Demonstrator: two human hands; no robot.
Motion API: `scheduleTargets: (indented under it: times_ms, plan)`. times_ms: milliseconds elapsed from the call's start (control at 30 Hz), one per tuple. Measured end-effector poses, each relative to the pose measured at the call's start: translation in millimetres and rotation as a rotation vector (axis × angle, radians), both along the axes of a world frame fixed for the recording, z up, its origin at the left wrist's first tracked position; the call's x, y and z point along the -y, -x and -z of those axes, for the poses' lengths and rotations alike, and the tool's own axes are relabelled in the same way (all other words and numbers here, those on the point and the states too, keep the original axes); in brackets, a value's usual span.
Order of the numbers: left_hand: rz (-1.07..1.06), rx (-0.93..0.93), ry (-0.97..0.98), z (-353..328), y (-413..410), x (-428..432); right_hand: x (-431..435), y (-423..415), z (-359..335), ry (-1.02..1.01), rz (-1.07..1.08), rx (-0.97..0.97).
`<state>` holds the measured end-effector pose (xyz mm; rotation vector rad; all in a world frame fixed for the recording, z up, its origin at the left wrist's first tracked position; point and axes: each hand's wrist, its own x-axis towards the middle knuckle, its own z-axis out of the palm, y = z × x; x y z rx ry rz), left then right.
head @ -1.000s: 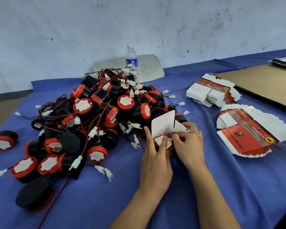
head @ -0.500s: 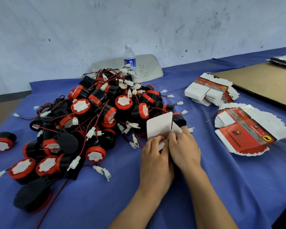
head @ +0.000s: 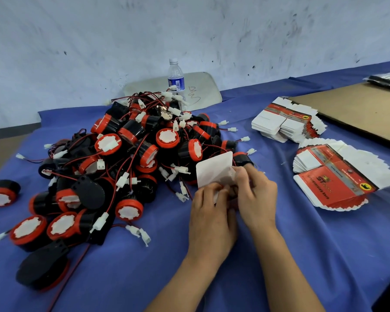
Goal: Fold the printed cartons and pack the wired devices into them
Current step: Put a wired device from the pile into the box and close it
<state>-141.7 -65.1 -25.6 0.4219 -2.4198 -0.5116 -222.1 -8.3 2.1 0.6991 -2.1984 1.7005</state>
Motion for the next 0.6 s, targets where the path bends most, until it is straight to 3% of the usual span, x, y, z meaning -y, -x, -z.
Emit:
scheduleTargets:
  times_ms: [100, 200, 400, 600]
  plan:
    - [-0.001, -0.015, -0.015, 1, 0, 3, -2, 4, 0, 0.167, 0.037, 0.196]
    - [0.011, -0.04, -0.048, -1, 0, 5, -3, 10, 1, 0.201, 0.014, 0.264]
    - [0.069, -0.064, -0.137, -4, 1, 6, 1, 13, 3, 0.018, 0.004, 0.263]
    - [0.177, -0.039, -0.174, -3, 2, 9, -4, 8, -5, 0.172, 0.105, 0.136]
